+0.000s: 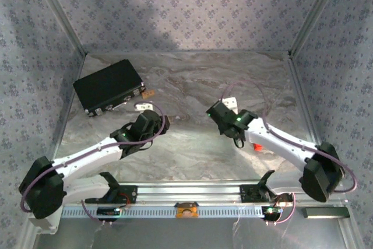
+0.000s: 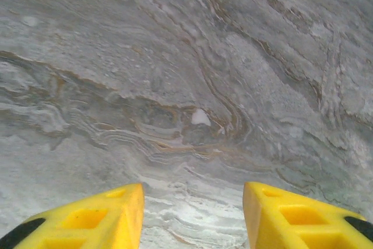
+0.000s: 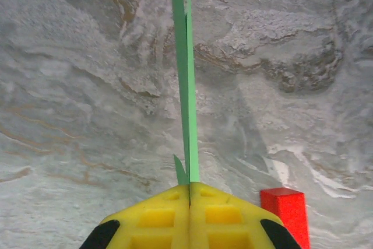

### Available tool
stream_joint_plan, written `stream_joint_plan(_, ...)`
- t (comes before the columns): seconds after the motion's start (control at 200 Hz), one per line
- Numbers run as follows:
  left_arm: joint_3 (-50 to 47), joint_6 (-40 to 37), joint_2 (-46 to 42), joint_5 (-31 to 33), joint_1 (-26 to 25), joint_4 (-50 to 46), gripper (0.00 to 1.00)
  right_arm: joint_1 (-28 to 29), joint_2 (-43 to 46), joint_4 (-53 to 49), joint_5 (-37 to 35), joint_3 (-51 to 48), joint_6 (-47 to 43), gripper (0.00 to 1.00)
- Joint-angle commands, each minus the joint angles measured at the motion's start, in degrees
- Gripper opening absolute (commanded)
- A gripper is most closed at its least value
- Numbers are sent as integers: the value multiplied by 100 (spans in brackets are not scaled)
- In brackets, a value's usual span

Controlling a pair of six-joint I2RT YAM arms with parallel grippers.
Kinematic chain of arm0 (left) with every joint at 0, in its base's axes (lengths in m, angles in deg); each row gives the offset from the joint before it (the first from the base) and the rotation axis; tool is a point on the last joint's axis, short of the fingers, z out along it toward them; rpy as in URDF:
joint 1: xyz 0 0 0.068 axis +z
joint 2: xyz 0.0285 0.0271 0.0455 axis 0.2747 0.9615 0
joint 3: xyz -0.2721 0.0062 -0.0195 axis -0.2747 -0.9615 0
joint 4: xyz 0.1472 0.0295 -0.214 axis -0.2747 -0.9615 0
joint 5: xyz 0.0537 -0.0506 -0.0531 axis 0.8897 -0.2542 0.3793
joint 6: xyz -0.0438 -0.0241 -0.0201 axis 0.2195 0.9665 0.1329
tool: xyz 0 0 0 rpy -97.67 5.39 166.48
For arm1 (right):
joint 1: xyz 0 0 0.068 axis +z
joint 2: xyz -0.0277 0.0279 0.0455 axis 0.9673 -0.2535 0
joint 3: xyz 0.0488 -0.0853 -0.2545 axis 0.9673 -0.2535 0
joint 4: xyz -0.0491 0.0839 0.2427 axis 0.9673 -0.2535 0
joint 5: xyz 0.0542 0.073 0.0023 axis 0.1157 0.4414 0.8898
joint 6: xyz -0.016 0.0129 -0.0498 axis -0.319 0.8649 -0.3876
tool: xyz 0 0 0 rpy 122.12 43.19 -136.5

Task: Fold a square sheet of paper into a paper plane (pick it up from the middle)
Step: Turn over the paper at the center of the table.

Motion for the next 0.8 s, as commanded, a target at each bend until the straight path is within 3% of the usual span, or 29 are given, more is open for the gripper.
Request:
stream_joint_plan(0.0, -176, 328, -403, 671, 51, -390, 49, 317, -526, -449, -689, 387, 197, 6)
stream_joint_plan(0.35, -502, 749, -1406, 1336, 60, -1052, 51, 1041, -2559, -309, 418, 1701, 126, 8)
stream_joint_plan(0.575, -565, 756, -1617, 1336, 55, -1189, 51, 977, -2810, 400, 1783, 1874, 94, 11)
stream_joint_plan(0.795, -465, 632, -1417, 1228, 69, -1140, 51, 297, -1860, 2060, 3966, 707, -49, 39)
